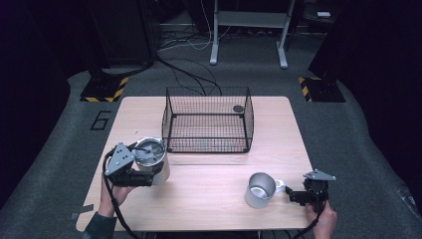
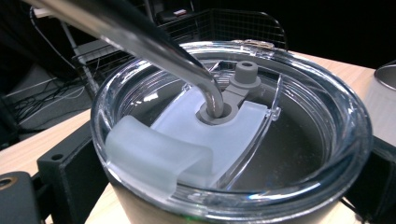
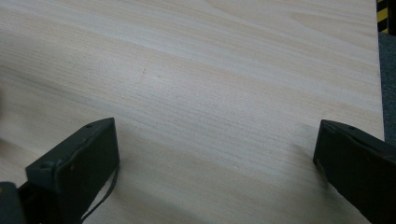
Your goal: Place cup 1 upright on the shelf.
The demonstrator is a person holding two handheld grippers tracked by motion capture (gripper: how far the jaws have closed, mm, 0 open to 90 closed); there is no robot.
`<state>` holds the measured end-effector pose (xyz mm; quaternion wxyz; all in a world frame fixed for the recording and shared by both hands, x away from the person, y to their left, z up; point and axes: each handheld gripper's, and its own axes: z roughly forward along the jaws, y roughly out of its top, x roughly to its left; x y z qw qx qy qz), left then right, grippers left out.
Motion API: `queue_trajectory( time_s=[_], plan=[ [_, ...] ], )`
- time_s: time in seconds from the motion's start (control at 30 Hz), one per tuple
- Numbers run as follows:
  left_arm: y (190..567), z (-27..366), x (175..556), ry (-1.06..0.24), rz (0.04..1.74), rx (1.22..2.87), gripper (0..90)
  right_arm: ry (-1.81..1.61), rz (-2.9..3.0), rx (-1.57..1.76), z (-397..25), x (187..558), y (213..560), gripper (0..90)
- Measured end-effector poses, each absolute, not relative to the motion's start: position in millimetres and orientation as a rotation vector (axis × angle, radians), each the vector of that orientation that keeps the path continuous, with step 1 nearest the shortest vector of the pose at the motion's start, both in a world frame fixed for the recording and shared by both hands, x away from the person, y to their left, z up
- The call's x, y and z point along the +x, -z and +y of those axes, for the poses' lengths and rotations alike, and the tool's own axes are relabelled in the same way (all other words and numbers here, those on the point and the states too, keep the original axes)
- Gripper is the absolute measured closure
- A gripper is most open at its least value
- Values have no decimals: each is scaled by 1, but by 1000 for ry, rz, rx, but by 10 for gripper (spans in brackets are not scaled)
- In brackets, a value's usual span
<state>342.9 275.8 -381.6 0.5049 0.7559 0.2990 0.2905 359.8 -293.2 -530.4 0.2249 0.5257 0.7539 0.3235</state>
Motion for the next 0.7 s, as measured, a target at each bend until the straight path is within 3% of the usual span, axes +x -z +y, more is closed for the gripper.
queue_trajectory(
  time_s=[0.7],
  plan=[
    [361, 243, 367, -663, 621, 1875, 41, -890, 2082, 1447, -293, 360, 530, 0]
  ],
)
